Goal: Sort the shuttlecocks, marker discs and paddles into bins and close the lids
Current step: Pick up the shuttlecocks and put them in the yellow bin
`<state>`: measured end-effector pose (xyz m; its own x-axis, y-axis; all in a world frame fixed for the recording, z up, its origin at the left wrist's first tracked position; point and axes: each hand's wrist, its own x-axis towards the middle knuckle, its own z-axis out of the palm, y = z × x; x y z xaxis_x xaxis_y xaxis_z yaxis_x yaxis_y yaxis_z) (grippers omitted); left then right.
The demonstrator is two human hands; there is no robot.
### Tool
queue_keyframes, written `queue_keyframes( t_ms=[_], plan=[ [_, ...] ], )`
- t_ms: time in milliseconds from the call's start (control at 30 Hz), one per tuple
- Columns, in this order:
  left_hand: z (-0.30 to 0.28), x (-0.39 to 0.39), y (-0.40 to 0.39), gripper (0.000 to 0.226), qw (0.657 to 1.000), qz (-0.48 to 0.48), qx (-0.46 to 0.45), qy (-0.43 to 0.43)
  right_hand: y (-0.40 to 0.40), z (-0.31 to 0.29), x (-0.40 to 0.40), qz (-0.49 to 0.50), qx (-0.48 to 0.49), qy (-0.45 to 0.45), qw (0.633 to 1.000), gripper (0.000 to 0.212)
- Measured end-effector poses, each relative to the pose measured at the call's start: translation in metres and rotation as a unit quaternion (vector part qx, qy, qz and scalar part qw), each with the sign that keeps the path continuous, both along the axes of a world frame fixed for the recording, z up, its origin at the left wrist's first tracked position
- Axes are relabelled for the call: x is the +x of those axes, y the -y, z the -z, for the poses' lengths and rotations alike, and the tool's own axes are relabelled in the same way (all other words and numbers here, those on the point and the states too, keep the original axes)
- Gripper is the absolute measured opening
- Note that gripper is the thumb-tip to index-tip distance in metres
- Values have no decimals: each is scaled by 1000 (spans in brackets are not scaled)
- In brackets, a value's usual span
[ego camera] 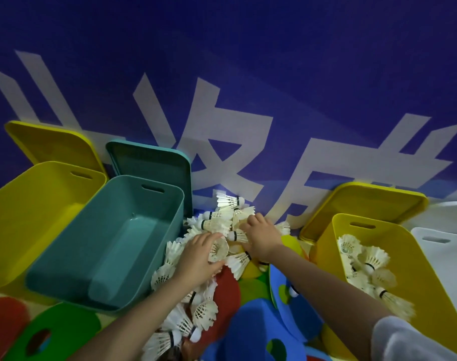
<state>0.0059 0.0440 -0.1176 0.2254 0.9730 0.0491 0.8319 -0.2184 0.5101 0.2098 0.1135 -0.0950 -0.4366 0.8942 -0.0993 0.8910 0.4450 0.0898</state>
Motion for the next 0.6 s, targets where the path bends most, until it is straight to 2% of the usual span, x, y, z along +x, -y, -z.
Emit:
queue_keyframes(
  t_ms=[67,167,300,367,467,600],
  plan=[
    [-6,-3,4,67,998,-10,-5,56,-1,1,2,-4,15,-27,1000,53],
    [-17,-5,11,65,990,-31,-15,134,4,-3,6,16,18,-118,993,52],
    [-37,-2,24,59,982,-49,9,180,24,-15,18,72,7,-220,973,51],
    [-49,3,32,57,977,-50,26,203,41,-23,27,94,26,-297,950,47],
    [-64,18,46,51,963,-68,31,260,71,-39,44,133,41,-423,895,34],
    [-75,51,65,38,941,-84,10,328,106,-54,84,145,50,-484,862,25]
  ],
)
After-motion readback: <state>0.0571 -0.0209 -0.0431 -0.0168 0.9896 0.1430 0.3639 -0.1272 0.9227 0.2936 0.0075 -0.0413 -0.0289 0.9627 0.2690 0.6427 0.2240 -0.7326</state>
